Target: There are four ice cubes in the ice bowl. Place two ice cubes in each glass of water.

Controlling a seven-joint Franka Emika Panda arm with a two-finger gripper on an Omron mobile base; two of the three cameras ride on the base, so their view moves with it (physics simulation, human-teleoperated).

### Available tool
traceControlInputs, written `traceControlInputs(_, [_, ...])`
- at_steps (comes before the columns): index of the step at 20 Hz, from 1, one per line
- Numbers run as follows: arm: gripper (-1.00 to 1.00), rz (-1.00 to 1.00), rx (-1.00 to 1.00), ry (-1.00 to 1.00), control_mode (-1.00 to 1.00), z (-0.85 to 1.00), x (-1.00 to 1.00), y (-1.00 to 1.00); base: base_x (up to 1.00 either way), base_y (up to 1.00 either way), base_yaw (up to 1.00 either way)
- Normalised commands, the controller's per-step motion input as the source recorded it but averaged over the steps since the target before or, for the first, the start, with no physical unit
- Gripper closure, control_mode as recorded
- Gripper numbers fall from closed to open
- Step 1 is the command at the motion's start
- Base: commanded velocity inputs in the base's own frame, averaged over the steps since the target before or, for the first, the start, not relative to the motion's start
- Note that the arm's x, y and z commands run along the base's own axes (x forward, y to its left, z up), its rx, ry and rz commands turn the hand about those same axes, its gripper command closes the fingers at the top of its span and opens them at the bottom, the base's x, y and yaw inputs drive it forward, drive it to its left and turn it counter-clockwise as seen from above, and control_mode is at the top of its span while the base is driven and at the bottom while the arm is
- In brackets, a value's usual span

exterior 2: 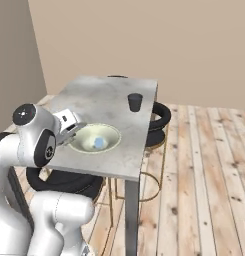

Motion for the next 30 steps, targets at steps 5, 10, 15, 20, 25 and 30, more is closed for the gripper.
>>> traceControlInputs(5, [1.0,0.0,0.0,0.0,1.0,0.0,0.0,0.0,-0.13,-0.78,0.0])
traceControlInputs(10, [1.0,0.0,0.0,0.0,1.0,0.0,0.0,0.0,-0.07,-0.7,0.0])
traceControlInputs(15, [1.0,0.0,0.0,0.0,1.0,0.0,0.0,0.0,-0.04,-0.65,0.0])
traceControlInputs(20, [1.0,0.0,0.0,0.0,1.0,0.0,0.0,0.0,0.0,-0.61,0.0])
traceControlInputs(25, [1.0,0.0,0.0,0.0,1.0,0.0,0.0,0.0,0.04,-0.4,0.0])
traceControlInputs(30, [1.0,0.0,0.0,0.0,1.0,0.0,0.0,0.0,0.36,-0.03,-0.01])
